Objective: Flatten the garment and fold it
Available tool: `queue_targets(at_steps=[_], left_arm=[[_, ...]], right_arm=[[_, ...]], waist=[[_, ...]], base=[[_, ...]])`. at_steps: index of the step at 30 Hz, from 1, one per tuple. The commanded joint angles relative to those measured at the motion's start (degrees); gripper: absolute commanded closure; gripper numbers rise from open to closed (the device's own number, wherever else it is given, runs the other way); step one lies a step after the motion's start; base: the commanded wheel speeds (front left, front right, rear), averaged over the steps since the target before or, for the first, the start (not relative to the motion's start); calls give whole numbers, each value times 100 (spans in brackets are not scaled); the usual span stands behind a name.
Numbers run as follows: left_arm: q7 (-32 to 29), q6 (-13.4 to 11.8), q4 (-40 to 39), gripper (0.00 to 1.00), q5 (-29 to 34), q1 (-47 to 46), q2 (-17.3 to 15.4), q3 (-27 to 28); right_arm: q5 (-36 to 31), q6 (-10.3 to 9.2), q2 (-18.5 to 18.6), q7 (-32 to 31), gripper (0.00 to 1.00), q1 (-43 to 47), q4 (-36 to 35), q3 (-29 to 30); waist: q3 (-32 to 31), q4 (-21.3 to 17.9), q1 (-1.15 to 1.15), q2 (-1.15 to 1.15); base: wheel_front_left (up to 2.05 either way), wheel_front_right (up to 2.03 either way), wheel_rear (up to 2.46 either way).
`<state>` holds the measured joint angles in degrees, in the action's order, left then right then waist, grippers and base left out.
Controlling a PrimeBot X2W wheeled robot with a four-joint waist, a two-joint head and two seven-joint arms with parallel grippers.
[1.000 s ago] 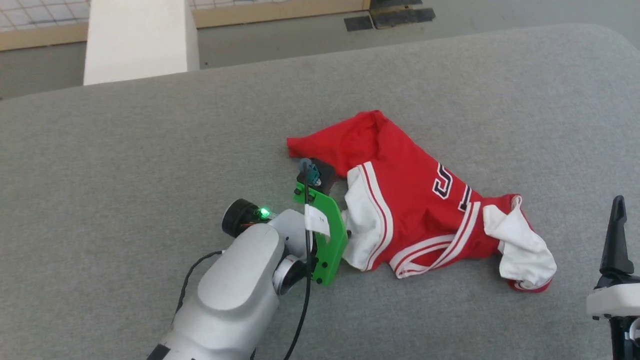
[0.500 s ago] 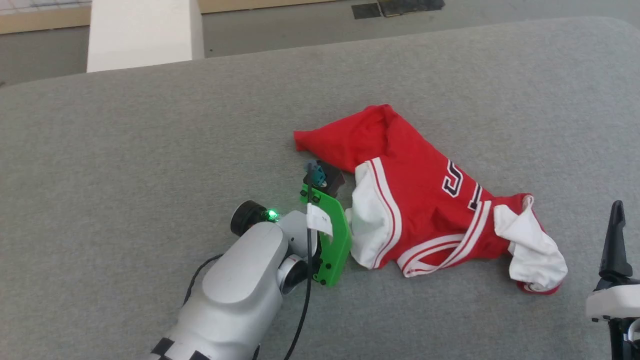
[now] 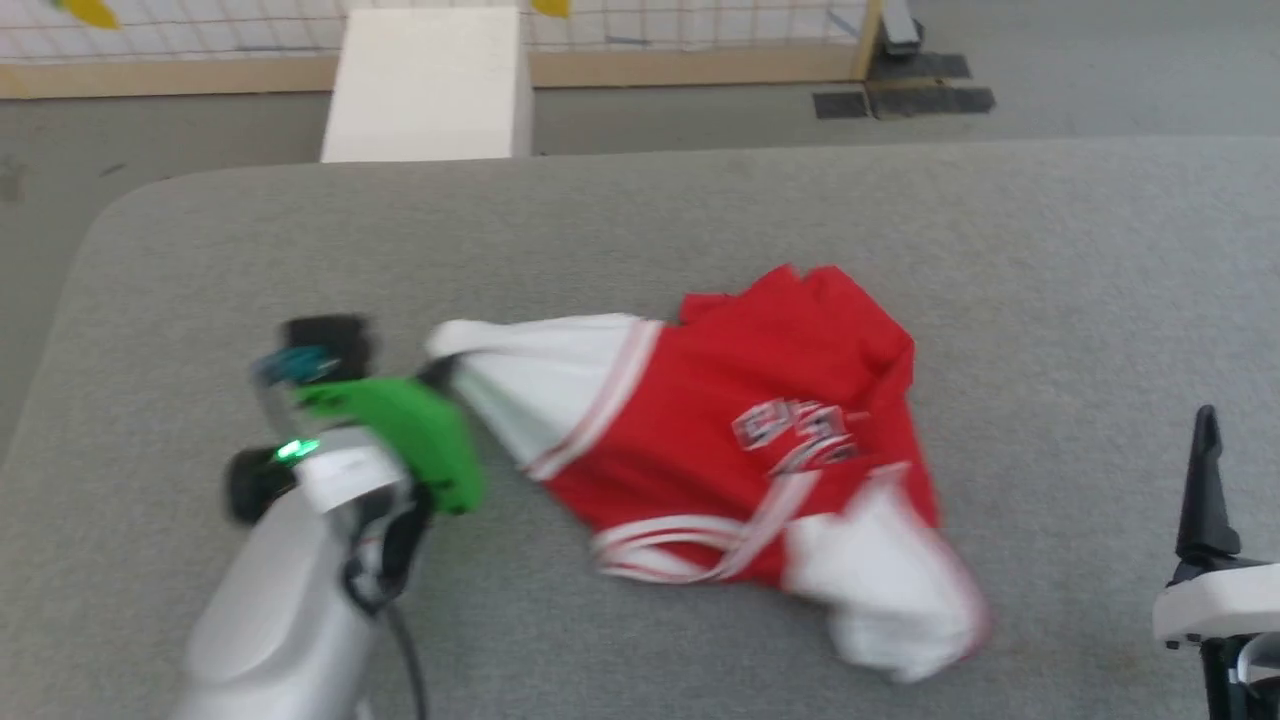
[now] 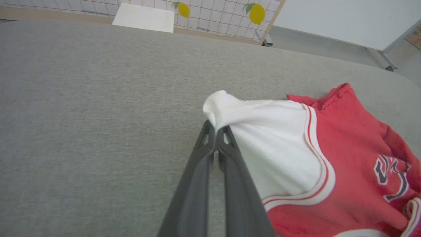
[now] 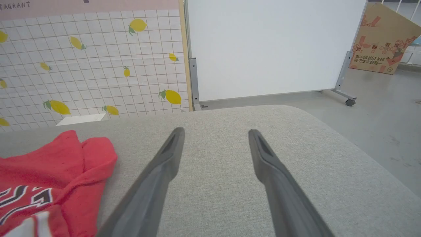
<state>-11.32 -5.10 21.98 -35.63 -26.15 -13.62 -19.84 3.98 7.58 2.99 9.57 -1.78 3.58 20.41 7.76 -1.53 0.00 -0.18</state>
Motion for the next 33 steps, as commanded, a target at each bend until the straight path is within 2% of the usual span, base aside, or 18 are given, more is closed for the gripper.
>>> queue_targets(at_steps=[1, 6, 7, 8, 13, 19, 23, 27, 31, 33], left_arm=[[130, -118, -140, 100, -97, 257, -112, 136], [451, -411, -532, 100, -151, 978, -327, 456], [511, -426, -547, 83, -143, 1053, -334, 468], [608, -448, -550, 0, -124, 1120, -330, 482], [1330, -290, -641, 0, -2, 1193, -223, 466], [2455, 217, -786, 0, 522, 1189, -210, 166], [2625, 418, -1360, 0, 1103, 1329, -43, 309], [2629, 668, -2182, 0, 1990, 1789, 215, 496], [2630, 920, -2397, 0, 2387, 2122, 490, 515], [2631, 1003, -2408, 0, 2478, 2166, 617, 548]], right_arm=[[-5, -9, -11, -32, 0, 78, -25, -65], [52, -9, -11, -167, 0, 187, 11, -355], [51, -9, -11, -186, 0, 202, 23, -421], [51, -9, -11, -211, 0, 218, 35, -496], [120, -9, -11, -355, 0, 273, 25, -921], [167, -9, 56, -1033, 0, 269, -96, -1559], [324, -9, 370, -1989, 0, 152, -159, -1959], [529, -9, 620, -3326, 0, -127, -56, -2116], [703, -9, 839, -4387, 0, -494, 154, -2253], [713, -9, 994, -4675, 0, -691, 328, -2302]], waist=[[-122, 198, 0, 18], [-92, 352, 0, 18], [-89, 370, 0, 18], [-90, 393, 0, 18], [-151, 486, 0, 18], [-299, 626, 0, 18], [-342, 730, 0, 18], [-297, 877, 0, 18], [-207, 1076, 0, 18], [-116, 1195, 0, 18]], base=[[0, 0, 0], [0, 0, 0], [0, 0, 0], [0, 0, 0], [0, 0, 0], [0, 0, 0], [0, 0, 0], [0, 0, 0], [0, 0, 0], [0, 0, 0]])
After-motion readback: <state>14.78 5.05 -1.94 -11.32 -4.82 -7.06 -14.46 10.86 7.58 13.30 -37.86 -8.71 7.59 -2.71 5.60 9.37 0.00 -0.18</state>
